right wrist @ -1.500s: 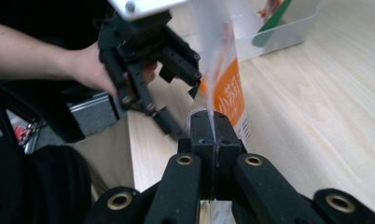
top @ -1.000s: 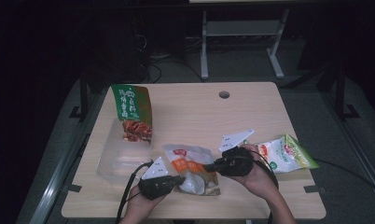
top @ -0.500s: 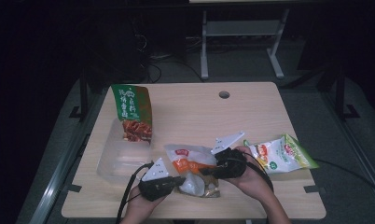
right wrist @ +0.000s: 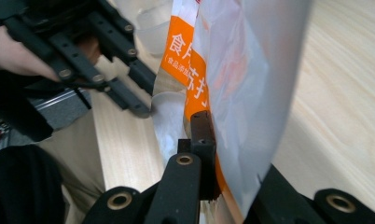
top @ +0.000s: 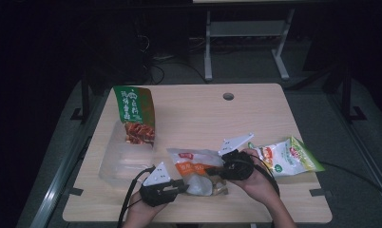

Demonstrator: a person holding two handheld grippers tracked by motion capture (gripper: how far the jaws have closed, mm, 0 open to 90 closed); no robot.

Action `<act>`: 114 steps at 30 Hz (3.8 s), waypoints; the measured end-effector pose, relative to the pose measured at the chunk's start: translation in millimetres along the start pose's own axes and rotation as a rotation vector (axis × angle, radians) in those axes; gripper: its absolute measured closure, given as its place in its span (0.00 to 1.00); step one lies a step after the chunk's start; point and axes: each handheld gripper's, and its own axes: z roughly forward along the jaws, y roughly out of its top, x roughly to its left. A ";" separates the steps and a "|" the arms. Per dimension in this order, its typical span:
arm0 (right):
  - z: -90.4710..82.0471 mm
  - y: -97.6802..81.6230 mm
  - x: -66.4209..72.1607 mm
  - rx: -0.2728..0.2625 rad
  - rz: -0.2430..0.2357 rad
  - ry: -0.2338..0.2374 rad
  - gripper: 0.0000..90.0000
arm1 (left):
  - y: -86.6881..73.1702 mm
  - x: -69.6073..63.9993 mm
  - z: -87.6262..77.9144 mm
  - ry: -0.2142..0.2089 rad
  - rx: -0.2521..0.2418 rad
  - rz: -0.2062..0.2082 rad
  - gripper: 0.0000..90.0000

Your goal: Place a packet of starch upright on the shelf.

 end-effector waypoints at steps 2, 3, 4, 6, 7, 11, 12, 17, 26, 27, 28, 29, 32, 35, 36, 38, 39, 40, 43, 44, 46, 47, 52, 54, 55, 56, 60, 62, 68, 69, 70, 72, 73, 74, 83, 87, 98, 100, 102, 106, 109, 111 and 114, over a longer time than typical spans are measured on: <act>-3.3 -0.6 -2.0 -0.007 0.007 -0.012 0.99 | -0.9 -2.9 -1.3 0.008 0.009 0.018 0.79; -4.7 -0.4 -1.9 -0.008 0.012 -0.015 0.99 | -1.4 -4.2 -1.9 0.004 0.009 0.018 0.79; -6.2 0.1 -2.4 -0.012 0.008 -0.022 0.99 | -1.6 -5.0 -2.7 0.004 0.010 0.021 0.78; -9.3 2.6 -1.5 -0.016 0.011 -0.034 0.99 | -2.2 -6.9 -3.4 0.006 0.006 0.020 0.76; -10.1 3.8 -1.1 -0.020 0.007 -0.041 0.99 | -2.7 -8.0 -3.8 0.005 0.006 0.022 0.75; -13.6 12.7 -0.2 -0.030 0.003 -0.069 1.00 | -4.8 -9.8 -5.5 0.002 0.021 0.034 0.74; -14.0 14.9 -0.5 -0.032 0.009 -0.070 1.00 | -5.0 -10.0 -6.0 0.002 0.022 0.036 0.73; -11.3 27.8 -1.8 -0.038 0.009 -0.082 1.00 | -5.7 -9.4 -8.6 -0.008 0.020 0.041 0.69; -7.5 64.5 0.6 -0.048 -0.005 -0.064 1.00 | -7.0 -13.6 -6.0 -0.019 0.026 0.049 0.62; -6.5 68.6 0.7 -0.049 -0.006 -0.063 1.00 | -7.0 -14.2 -5.7 -0.020 0.031 0.059 0.61; -5.3 72.5 1.0 -0.047 -0.004 -0.062 1.00 | -6.9 -15.5 -5.4 -0.025 0.040 0.064 0.59; -3.9 76.4 1.6 -0.044 -0.001 -0.062 1.00 | -7.0 -16.5 -5.3 -0.024 0.045 0.080 0.58; 1.4 88.0 2.5 -0.039 -0.014 -0.064 1.00 | -7.1 -21.1 -3.8 -0.036 0.046 0.078 0.56; 5.3 97.1 3.0 -0.033 -0.014 -0.063 1.00 | -6.9 -21.9 -3.5 -0.040 0.050 0.077 0.54; 6.8 100.1 3.0 -0.033 -0.015 -0.062 1.00 | -6.7 -21.7 -4.0 -0.041 0.055 0.079 0.53; 10.5 105.6 3.0 -0.035 -0.030 -0.066 1.00 | -6.9 -21.3 -4.1 -0.046 0.050 0.078 0.53; 11.8 108.6 3.9 -0.029 -0.023 -0.063 1.00 | -7.0 -21.4 -4.5 -0.046 0.050 0.077 0.53; 13.5 111.0 4.4 -0.030 -0.020 -0.059 1.00 | -7.1 -21.3 -4.8 -0.045 0.048 0.076 0.52; 18.5 117.6 4.6 -0.028 -0.034 -0.057 1.00 | -7.2 -22.2 -6.7 -0.049 0.039 0.061 0.51; 19.7 119.7 5.0 -0.027 -0.034 -0.058 1.00 | -7.3 -22.5 -7.4 -0.052 0.036 0.060 0.50; 22.4 123.6 5.6 -0.033 -0.037 -0.049 1.00 | -6.6 -22.7 -8.9 -0.062 0.039 0.063 0.49; 23.7 125.5 5.8 -0.037 -0.041 -0.044 1.00 | -6.2 -22.9 -9.4 -0.065 0.039 0.064 0.49; 30.2 138.0 8.1 -0.042 -0.049 -0.028 1.00 | -5.2 -23.8 -9.6 -0.077 0.059 0.073 0.45; 33.5 143.6 8.7 -0.048 -0.077 -0.029 1.00 | -4.5 -24.6 -9.5 -0.082 0.065 0.065 0.42; 34.5 146.2 9.7 -0.049 -0.075 -0.029 1.00 | -4.7 -24.9 -10.2 -0.081 0.069 0.069 0.41; 36.4 150.6 10.7 -0.053 -0.079 -0.025 1.00 | -4.9 -24.9 -10.7 -0.080 0.071 0.072 0.40; 43.1 166.1 14.4 -0.056 -0.086 -0.019 1.00 | -6.8 -23.5 -15.4 -0.079 0.064 0.068 0.36; 47.1 172.7 16.1 -0.061 -0.080 -0.020 1.00 | -8.6 -23.4 -15.6 -0.083 0.062 0.065 0.36; 67.3 190.4 20.6 -0.063 -0.092 -0.010 1.00 | -12.6 -22.6 -12.3 -0.086 0.058 0.069 0.34; 71.3 192.9 21.5 -0.059 -0.088 -0.003 1.00 | -12.5 -21.6 -12.4 -0.083 0.054 0.066 0.34; 75.5 195.2 21.9 -0.057 -0.091 -0.002 1.00 | -12.5 -20.6 -12.5 -0.083 0.048 0.060 0.34; 83.8 199.3 22.8 -0.054 -0.088 0.008 1.00 | -12.3 -19.4 -14.2 -0.081 0.050 0.062 0.35; 88.2 201.0 22.4 -0.053 -0.100 0.010 1.00 | -12.5 -19.4 -14.7 -0.080 0.047 0.062 0.35; 91.9 203.0 23.3 -0.049 -0.092 0.011 1.00 | -12.6 -19.4 -15.1 -0.079 0.047 0.064 0.34; 129.8 212.8 23.4 -0.031 -0.089 0.051 1.00 | -14.5 -17.0 -16.9 -0.070 0.045 0.057 0.35; 146.3 213.0 23.3 -0.025 -0.071 0.066 1.00 | -14.6 -17.0 -19.1 -0.066 0.037 0.051 0.35; 181.1 194.1 11.2 -0.030 -0.005 0.092 0.99 | -18.0 -13.5 -17.2 -0.047 0.064 0.070 0.35; 180.8 191.2 9.9 -0.021 0.002 0.098 0.99 | -17.8 -13.8 -17.6 -0.047 0.064 0.064 0.35; 179.7 188.8 8.0 -0.001 -0.013 0.087 0.98 | -17.5 -13.2 -17.9 -0.045 0.067 0.061 0.35; 175.0 184.0 5.1 0.013 -0.020 0.070 0.98 | -17.7 -13.3 -17.7 -0.045 0.063 0.053 0.35; 174.3 179.8 3.3 0.027 -0.034 0.069 0.99 | -17.7 -13.4 -17.1 -0.045 0.065 0.054 0.35; 174.1 177.9 1.5 0.038 -0.033 0.056 0.99 | -17.7 -13.8 -16.7 -0.045 0.061 0.045 0.35; 173.6 177.7 -0.7 0.046 -0.033 0.055 0.98 | -17.3 -13.0 -16.8 -0.044 0.059 0.043 0.35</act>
